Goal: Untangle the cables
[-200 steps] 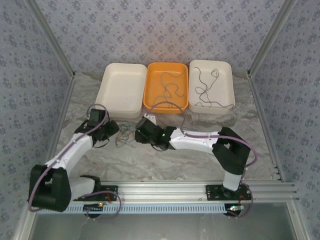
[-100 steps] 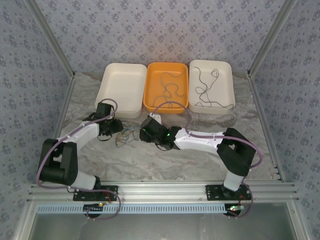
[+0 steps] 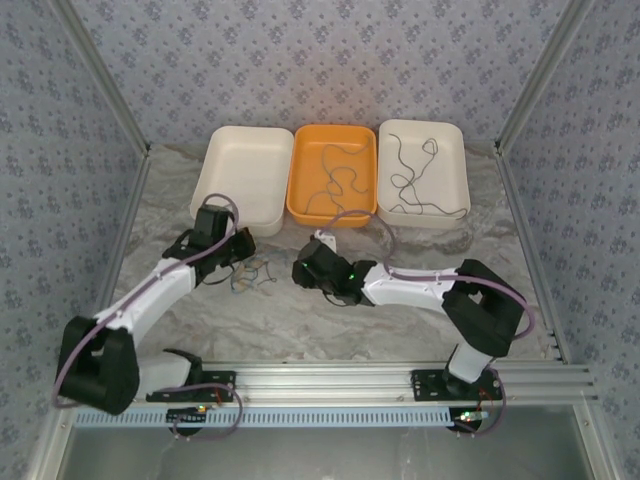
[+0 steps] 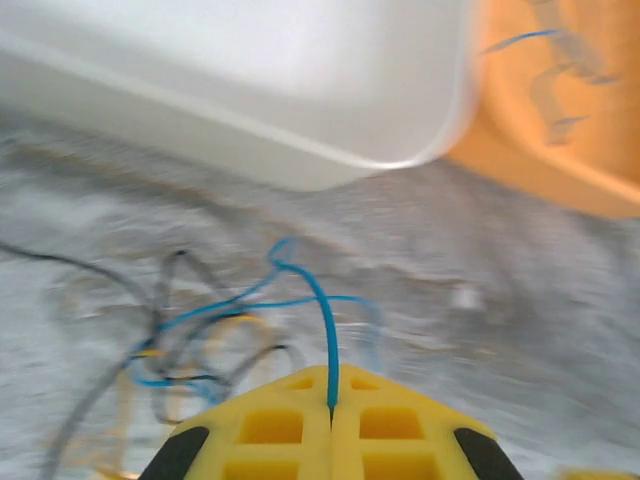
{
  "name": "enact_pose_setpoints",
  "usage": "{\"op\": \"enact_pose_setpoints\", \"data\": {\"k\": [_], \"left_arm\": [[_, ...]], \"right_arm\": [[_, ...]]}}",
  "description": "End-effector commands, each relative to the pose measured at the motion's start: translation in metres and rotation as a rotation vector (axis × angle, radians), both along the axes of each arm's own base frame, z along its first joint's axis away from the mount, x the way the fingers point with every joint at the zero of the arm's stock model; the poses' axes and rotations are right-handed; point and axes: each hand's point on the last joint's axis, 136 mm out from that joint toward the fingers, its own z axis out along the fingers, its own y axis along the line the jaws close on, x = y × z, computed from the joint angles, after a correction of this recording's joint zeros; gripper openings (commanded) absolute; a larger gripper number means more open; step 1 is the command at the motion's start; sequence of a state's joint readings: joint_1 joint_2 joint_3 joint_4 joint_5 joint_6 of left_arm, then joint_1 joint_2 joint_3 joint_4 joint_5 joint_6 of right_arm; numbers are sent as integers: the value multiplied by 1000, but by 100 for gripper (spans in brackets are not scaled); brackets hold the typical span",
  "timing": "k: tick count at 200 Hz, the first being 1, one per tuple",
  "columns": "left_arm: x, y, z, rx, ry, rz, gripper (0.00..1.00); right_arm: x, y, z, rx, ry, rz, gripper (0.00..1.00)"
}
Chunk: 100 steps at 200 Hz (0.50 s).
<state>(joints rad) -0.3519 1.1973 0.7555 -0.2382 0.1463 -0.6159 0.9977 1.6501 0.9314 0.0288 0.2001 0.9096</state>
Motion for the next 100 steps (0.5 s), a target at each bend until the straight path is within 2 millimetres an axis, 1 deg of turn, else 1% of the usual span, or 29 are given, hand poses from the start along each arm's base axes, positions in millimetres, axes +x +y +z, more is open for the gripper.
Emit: {"op": "enact_pose_setpoints", "data": {"k": [1,21,40,56,73,88,100], "left_arm": [[2,-27,51,-149,-84,-34,0],[0,-45,83,-217,-136,-71,0],[-1,-67,117,-294,-192,-118,0],[-3,-86,146,-348,-236,-165,0],[-4,-100,174,-388,-273,-194,0],[-5,-109,189,-408,-285,-213,0],[-7,-115,194,-418,-282,-230,0]], "right_arm": [[4,-3,13,122,-22,-14,38],[5,-9,14,166,-20,-23,38],[4,-12,21,210,-37,-22,38],[5,-19,27,218,-57,-38,38],[6,-29,35,234,-81,-53,38],[8,-41,45,249,-108,-73,38],[10,-51,54,266,-132,-91,39]]}}
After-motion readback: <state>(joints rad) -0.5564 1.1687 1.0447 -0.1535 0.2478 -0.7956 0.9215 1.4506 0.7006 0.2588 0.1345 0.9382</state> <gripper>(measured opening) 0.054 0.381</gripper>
